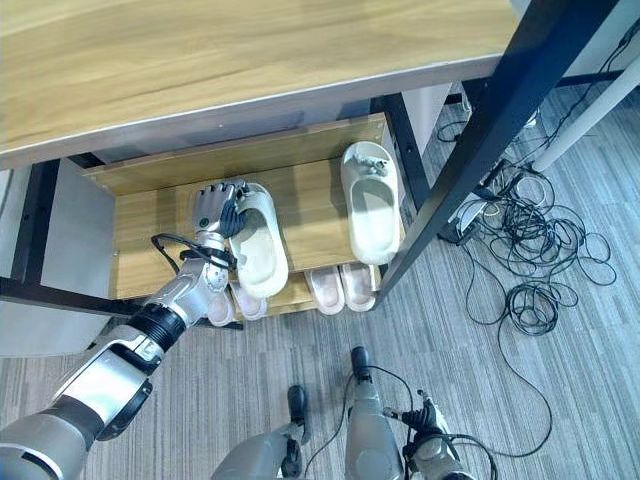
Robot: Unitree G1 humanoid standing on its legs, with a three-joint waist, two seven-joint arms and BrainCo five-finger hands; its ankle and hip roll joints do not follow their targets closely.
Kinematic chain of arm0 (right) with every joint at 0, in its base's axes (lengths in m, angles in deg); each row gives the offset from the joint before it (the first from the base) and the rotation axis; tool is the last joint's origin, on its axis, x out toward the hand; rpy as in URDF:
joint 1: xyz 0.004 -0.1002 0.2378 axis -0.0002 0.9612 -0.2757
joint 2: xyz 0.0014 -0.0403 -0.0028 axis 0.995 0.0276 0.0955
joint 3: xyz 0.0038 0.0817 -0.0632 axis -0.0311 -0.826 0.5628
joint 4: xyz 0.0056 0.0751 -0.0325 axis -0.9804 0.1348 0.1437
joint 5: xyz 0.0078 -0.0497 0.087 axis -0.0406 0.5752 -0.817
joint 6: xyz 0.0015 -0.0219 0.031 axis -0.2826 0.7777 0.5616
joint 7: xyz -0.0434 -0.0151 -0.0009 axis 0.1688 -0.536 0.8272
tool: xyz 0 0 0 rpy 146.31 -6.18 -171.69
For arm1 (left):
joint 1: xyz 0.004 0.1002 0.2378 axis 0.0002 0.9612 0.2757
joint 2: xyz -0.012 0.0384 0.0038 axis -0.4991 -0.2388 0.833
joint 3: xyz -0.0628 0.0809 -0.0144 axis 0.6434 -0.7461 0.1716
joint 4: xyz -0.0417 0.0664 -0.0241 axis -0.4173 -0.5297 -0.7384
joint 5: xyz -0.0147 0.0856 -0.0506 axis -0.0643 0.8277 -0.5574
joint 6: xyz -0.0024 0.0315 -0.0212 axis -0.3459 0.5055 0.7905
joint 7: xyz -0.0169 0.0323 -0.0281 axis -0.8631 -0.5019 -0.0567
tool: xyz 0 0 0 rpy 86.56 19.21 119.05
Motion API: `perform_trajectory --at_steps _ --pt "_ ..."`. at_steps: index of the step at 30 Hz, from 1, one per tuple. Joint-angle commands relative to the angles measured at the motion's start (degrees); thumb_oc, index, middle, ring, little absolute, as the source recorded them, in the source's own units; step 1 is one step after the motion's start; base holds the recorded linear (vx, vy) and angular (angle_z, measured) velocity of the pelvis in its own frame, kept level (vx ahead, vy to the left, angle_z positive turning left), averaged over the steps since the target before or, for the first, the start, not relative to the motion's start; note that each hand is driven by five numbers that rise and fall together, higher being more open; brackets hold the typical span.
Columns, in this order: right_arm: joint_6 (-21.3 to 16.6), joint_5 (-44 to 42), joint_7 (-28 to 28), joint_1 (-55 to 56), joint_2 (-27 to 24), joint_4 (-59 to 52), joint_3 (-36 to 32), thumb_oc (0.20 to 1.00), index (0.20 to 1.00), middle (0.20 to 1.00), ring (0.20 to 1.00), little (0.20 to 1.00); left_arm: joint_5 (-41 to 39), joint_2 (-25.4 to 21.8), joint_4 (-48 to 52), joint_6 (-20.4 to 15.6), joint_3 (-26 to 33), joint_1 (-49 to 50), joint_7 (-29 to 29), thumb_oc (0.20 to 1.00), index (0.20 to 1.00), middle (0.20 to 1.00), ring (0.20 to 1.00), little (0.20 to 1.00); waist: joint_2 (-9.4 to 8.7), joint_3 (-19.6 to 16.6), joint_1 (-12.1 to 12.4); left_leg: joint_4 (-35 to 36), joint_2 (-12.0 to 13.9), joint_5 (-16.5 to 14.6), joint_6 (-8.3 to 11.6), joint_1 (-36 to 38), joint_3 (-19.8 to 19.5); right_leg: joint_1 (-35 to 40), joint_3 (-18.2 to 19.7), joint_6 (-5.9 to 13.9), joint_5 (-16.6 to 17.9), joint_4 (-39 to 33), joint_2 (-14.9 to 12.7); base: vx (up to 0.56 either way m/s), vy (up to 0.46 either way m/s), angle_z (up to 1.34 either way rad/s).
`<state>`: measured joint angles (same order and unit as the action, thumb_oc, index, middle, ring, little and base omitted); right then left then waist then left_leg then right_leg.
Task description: Arrange the slippers neatly on the shoe rack.
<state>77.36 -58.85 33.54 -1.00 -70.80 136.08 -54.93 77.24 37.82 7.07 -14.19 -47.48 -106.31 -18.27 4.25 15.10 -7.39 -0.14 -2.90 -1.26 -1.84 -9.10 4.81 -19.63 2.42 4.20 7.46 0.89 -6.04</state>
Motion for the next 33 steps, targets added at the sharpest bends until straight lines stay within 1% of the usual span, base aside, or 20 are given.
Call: perform_trajectory --at_steps 1,5,9,10,14,19,23,24,25,28,33 --pt "-0.45 -0.56 0.55 1.19 -1.3 0.32 1.64 1.0 1.0 1.0 1.0 1.0 1.29 0.98 -0.29 -1.04 0.68 -2.15 -1.2 0.2 0.2 0.2 0.2 0.2 0.18 -2.6 -0.57 -8.72 1.97 -4.72 2.99 -6.27 -1.56 0.34 2.46 4.96 -6.8 6.32 -3.23 -0.01 -0.043 -0.09" --pt "-0.38 -0.88 0.6 0.5 -1.96 0.89 2.02 1.0 1.0 1.0 1.0 1.0 1.59 3.34 -0.8 -1.11 -0.67 -4.77 -1.83 0.2 0.2 0.2 0.2 0.2 0.66 -2.2 -1.14 -8.53 2.11 -4.48 3.09 -6.5 -1.23 -0.39 3.31 4.75 -6.93 6.59 -2.92 -0.01 -0.035 -0.1" --pt "-0.36 -0.92 0.97 -0.25 -2.74 1.92 2.69 1.0 1.0 1.0 1.0 1.0 0.68 4.94 -4.89 -0.53 -1.84 -9.03 -2.48 0.2 0.2 0.2 0.2 0.2 1.22 -1.98 -1.86 -8.19 2.53 -3.88 3.2 -7.53 -1.03 -1.94 3.89 4.63 -6.67 6.55 -2.5 0.01 -0.03 -0.11" --pt "-0.56 -0.99 1.24 -1.19 -2.83 2.35 3.23 1.0 1.0 1.0 1.0 1.0 2.2 4.66 -6.9 0.67 -3.13 -11.46 -2.95 0.2 0.2 0.2 0.2 0.2 1.22 -1.68 -2.0 -8.48 2.7 -3.74 3.25 -8.35 -0.91 -2.81 4.0 4.69 -6.47 6.62 -2.36 0.01 -0.013 -0.1" --pt "-1.12 -0.91 2.09 -2.6 -2.98 2.98 3.88 1.0 1.0 1.0 1.0 1.0 4.8 3.69 -11.53 2.75 -5.35 -16.6 -3.16 0.2 0.2 0.2 0.2 0.2 0.65 -1.49 -2.23 -8.32 2.65 -2.92 3.49 -10.74 -1.34 -4.5 3.58 4.98 -5.51 5.85 -2.53 0.01 -0.015 -0.08" --pt "-1.44 -1.14 2.43 -3.13 -2.66 2.66 4.31 1.0 1.0 1.0 1.0 1.0 4.84 2.85 -12.63 3.21 -5.9 -19.19 -3.26 0.2 0.2 0.2 0.2 0.2 0.13 -1.65 -2.42 -7.22 2.76 -1.82 3.77 -12.1 -1.12 -5.31 3.36 5.13 -4.25 4.27 -2.75 0.01 -0.01 0.03" --pt "-1.9 -0.88 2.29 -2.64 -2.42 1.76 4.92 1.0 1.0 1.0 1.0 1.0 4.44 2.24 -13.4 3.59 -5.8 -21.01 -3.37 0.2 0.2 0.2 0.2 0.2 -0.18 -1.61 -2.45 -7.48 2.89 -1.87 3.79 -12.71 -0.97 -5.7 3.34 5.14 -3.98 3.91 -2.6 0.0 -0.003 -0.02" --pt "-2.03 -0.83 2.28 -2.63 -2.32 1.62 5.09 1.0 1.0 1.0 1.0 1.0 4.06 2.23 -13.52 3.56 -5.62 -21.16 -3.53 0.451 0.451 0.451 0.451 0.451 -0.28 -1.56 -2.5 -7.62 2.89 -1.95 3.79 -12.77 -0.91 -5.75 3.39 5.14 -3.95 3.96 -2.56 0.01 -0.005 -0.05" --pt "-2.17 -0.83 2.31 -2.35 -2.33 1.3 5.15 1.0 1.0 1.0 1.0 1.0 3.1 2.51 -13.69 3.42 -4.89 -21.21 -3.6 1.0 1.0 1.0 1.0 1.0 -0.42 -1.6 -2.58 -7.83 2.91 -2.0 3.83 -12.85 -0.81 -5.71 3.48 5.15 -3.91 3.97 -2.6 0.0 0.0 0.0" --pt "-2.12 -0.72 2.04 -1.91 -2.42 1.11 5.23 1.0 1.0 1.0 1.0 1.0 1.69 2.87 -13.66 3.1 -4.11 -21.1 -3.47 1.0 1.0 1.0 1.0 1.0 -0.43 -1.88 -2.72 -7.95 3.01 -2.12 3.91 -12.7 -0.77 -5.6 3.51 5.16 -3.98 4.02 -2.55 0.0 0.0 0.0" --pt "-1.62 -0.95 1.36 -1.05 -2.28 1.12 4.59 1.0 1.0 1.0 1.0 1.0 -1.48 2.23 -10.63 1.74 -2.41 -20.26 -3.51 1.0 1.0 1.0 1.0 1.0 -0.07 -2.67 -2.47 -7.93 2.94 -2.43 3.89 -11.65 -0.82 -4.63 3.41 5.12 -4.48 4.28 -2.57 0.0 0.0 0.0"
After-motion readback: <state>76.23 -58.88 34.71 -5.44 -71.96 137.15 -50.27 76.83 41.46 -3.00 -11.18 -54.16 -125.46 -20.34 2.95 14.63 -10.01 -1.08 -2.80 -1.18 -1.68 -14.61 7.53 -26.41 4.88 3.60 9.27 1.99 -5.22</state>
